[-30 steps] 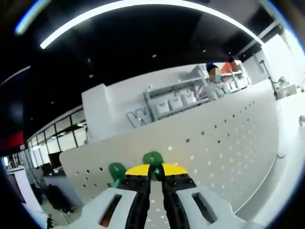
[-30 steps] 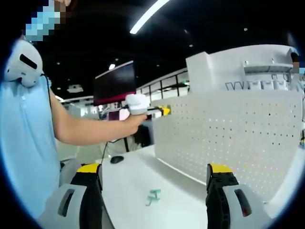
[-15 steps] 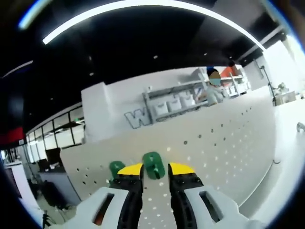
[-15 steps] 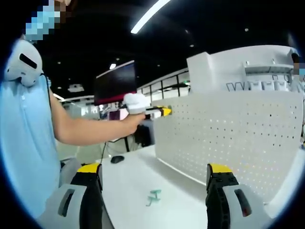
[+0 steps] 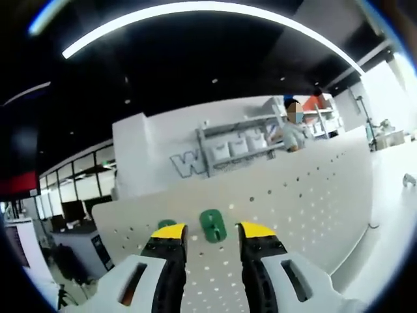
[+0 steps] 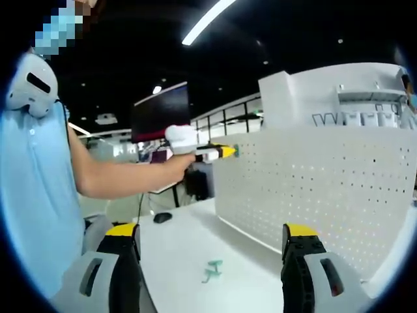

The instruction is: Insert the hook assembly into the mounting plate slot until the hook locks in place.

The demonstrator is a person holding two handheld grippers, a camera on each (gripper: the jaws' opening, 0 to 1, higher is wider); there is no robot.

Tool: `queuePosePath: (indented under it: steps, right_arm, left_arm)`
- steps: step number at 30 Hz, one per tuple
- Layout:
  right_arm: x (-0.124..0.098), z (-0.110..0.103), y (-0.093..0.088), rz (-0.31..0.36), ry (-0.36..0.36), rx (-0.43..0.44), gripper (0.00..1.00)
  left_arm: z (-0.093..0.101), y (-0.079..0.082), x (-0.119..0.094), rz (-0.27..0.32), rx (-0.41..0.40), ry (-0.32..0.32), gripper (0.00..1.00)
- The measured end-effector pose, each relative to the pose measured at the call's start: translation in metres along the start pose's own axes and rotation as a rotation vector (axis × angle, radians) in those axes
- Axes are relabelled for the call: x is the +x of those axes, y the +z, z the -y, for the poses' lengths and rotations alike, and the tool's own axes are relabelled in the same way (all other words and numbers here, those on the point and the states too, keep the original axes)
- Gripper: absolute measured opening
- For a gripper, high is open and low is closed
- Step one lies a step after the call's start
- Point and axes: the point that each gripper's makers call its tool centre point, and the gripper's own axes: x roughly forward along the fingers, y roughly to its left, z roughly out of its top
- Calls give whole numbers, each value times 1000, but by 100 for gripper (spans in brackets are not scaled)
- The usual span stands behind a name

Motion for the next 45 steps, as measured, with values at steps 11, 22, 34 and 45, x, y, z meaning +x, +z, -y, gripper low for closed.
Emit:
queuePosePath:
  steps: [11,22,34,45]
  right_arm:
    - [0,-5,4,3,10,-11,91]
    - [0,-11,8,10,16,-22,91]
    - [-2,-16,13,21,17,-33,91]
    - [-5,-19,12,21,19,-35,91]
  left_arm:
    - [1,3,-22,13,-3,-4,31]
    - [-5,-14,-43,-14,-17,0,30]
    - [8,-34,-61,-62,-21,-34,30]
    - [37,-66,-76,-131,-12,-91,29]
